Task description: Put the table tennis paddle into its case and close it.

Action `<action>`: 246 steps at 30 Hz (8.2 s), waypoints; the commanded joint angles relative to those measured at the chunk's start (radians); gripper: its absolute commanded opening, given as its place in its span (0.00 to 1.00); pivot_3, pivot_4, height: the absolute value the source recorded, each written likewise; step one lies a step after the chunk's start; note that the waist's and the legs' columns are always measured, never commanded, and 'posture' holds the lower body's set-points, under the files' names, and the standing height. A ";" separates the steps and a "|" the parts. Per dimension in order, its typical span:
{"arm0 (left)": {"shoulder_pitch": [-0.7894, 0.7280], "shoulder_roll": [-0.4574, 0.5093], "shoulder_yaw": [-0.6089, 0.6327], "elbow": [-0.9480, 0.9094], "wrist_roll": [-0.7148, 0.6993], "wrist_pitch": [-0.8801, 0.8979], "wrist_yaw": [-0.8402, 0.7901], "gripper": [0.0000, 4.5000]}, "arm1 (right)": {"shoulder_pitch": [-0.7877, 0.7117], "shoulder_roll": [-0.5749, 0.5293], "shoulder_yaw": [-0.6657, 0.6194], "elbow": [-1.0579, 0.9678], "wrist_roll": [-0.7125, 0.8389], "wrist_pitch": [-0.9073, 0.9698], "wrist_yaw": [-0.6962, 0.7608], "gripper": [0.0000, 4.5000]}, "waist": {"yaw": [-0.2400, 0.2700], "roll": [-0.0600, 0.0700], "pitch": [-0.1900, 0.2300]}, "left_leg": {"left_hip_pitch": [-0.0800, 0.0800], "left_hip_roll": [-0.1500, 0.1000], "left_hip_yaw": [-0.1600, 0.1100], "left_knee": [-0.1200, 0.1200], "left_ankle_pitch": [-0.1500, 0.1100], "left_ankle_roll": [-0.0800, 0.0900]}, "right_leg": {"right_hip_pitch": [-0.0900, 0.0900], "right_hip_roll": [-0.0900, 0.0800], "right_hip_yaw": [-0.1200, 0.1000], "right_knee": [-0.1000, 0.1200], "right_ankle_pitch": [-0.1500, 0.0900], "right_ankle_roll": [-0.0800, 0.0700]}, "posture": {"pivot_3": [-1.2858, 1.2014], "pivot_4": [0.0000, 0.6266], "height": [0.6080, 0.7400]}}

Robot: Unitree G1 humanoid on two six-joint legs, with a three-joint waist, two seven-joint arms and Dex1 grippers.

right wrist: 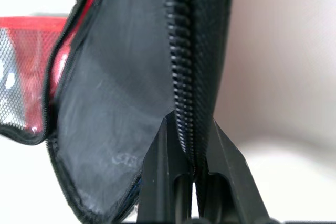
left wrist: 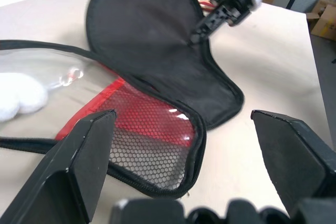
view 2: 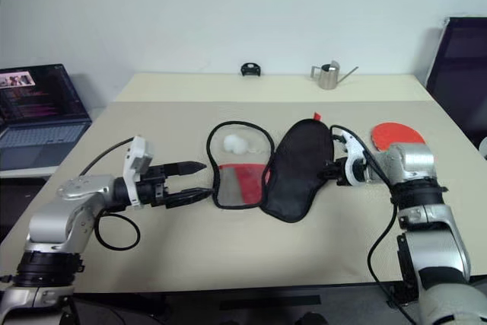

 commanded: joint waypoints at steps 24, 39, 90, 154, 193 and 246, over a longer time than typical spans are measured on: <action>-0.047 -0.015 -0.021 -0.044 -0.019 0.018 0.028 1.00 | -0.272 0.090 -0.068 0.483 -0.324 -0.515 0.072 0.37 | 0.000 0.000 0.000 | -0.001 0.000 0.000 0.000 0.001 -0.001 | -0.001 -0.001 0.000 0.000 0.000 0.000 | 0.52 0.24 1.00; -0.052 -0.021 -0.028 -0.039 -0.015 0.015 0.025 1.00 | -0.257 0.033 -0.095 0.472 -0.370 -0.512 0.099 0.37 | -0.001 0.000 0.000 | -0.001 0.000 0.000 0.000 0.000 -0.001 | -0.001 0.000 0.000 0.000 0.000 0.000 | 0.52 0.24 1.00; -0.123 -0.076 -0.048 0.014 -0.015 -0.007 0.009 1.00 | 0.487 0.166 -0.326 -0.720 -0.158 -0.323 -0.126 0.37 | 0.007 0.009 0.000 | -0.015 -0.003 -0.007 0.015 0.000 -0.002 | -0.010 0.002 0.002 0.010 0.000 0.002 | 0.52 0.24 1.00; -0.114 -0.072 -0.045 0.021 -0.010 -0.027 0.011 1.00 | 0.511 0.207 -0.122 -0.644 -0.265 -0.353 -0.350 0.99 | 0.011 0.009 0.000 | -0.001 0.001 -0.014 0.013 0.000 -0.001 | 0.005 0.008 0.001 0.010 0.000 -0.001 | 0.52 0.24 1.00; -0.112 -0.074 -0.055 0.004 -0.017 -0.019 0.009 1.00 | 0.490 0.140 -0.196 -0.781 -0.063 -0.014 -0.196 0.01 | 0.011 0.009 0.000 | -0.002 0.002 -0.015 0.012 0.000 0.000 | 0.005 0.008 0.001 0.008 0.000 -0.001 | 0.52 0.24 1.00; -0.124 -0.115 -0.087 -0.034 -0.010 -0.005 0.029 1.00 | 0.262 -0.225 -0.347 -0.196 -0.194 -0.447 0.028 0.76 | 0.015 0.008 0.001 | -0.004 0.002 -0.014 0.011 0.000 0.000 | 0.005 0.008 0.000 0.001 0.000 -0.001 | 0.52 0.24 1.00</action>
